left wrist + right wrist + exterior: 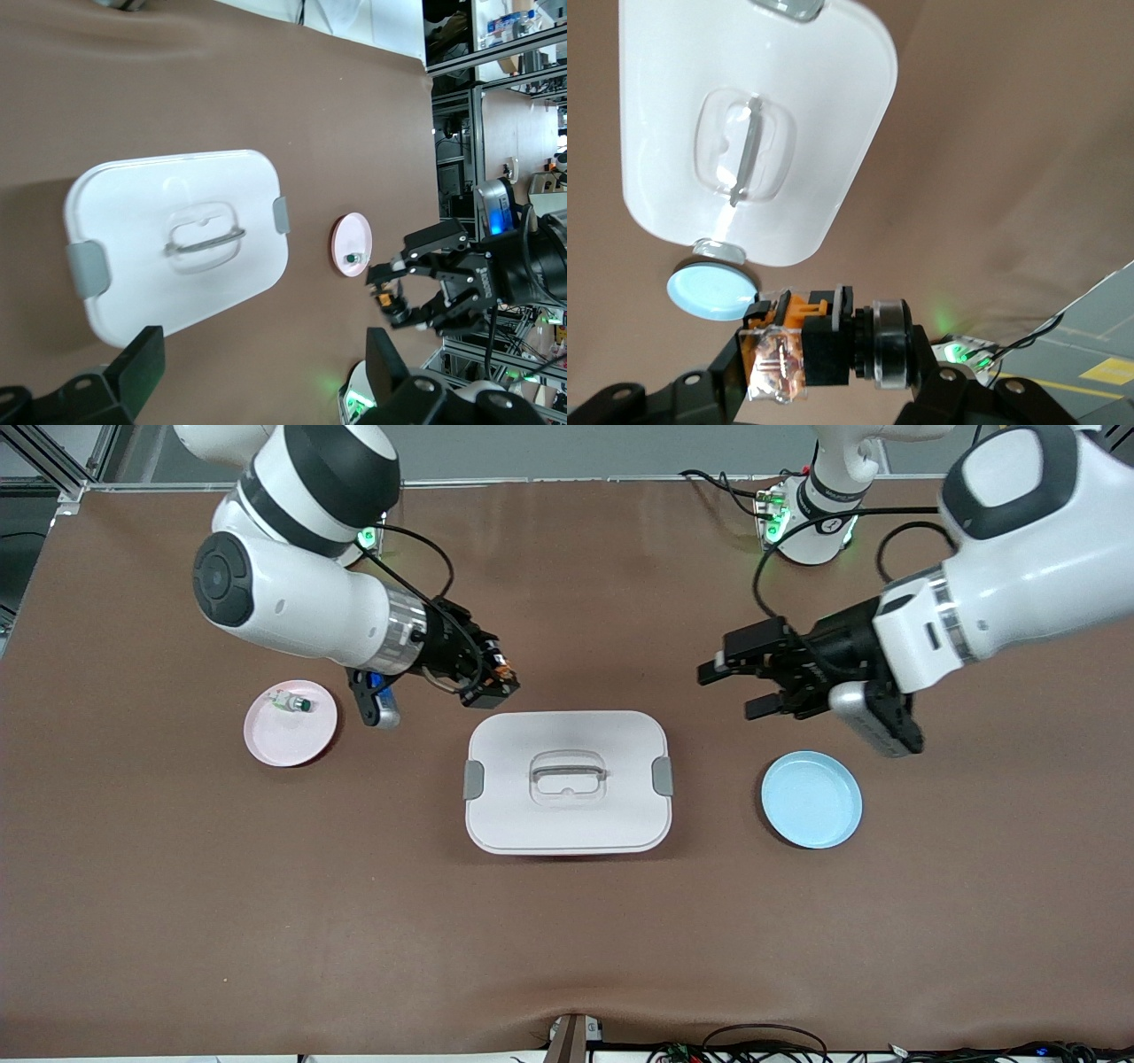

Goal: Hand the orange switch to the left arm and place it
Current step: 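Carry the switch above the white box toward the left gripper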

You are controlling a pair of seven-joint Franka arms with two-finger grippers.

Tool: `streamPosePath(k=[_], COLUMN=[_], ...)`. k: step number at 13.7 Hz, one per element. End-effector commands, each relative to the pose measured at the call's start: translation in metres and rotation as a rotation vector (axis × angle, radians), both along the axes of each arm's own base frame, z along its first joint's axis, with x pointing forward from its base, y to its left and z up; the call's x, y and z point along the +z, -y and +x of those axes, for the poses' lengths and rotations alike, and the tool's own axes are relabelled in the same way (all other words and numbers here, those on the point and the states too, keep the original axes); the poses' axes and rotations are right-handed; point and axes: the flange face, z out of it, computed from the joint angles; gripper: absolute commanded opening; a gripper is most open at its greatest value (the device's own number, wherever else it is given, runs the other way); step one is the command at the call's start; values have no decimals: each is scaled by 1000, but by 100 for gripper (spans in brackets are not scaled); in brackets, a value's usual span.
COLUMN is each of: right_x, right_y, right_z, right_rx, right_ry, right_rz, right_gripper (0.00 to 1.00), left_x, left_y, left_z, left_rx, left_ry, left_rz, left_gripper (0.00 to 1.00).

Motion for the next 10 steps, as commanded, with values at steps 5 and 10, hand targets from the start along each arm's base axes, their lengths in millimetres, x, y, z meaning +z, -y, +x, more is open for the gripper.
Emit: streamPosePath(k=[5, 10], right_x=[-3, -3], right_y=[-80, -93], right_z=[31, 38], right_rx=[-202, -288], right_ry=[0, 22], right_rz=[68, 109], right_gripper=[0, 0], left_x=[-14, -49], left_y=[56, 65], left_z=[0, 8], left_rx=[5, 23], left_ry=[35, -44], left_rz=[-58, -91], left_gripper=[100, 100])
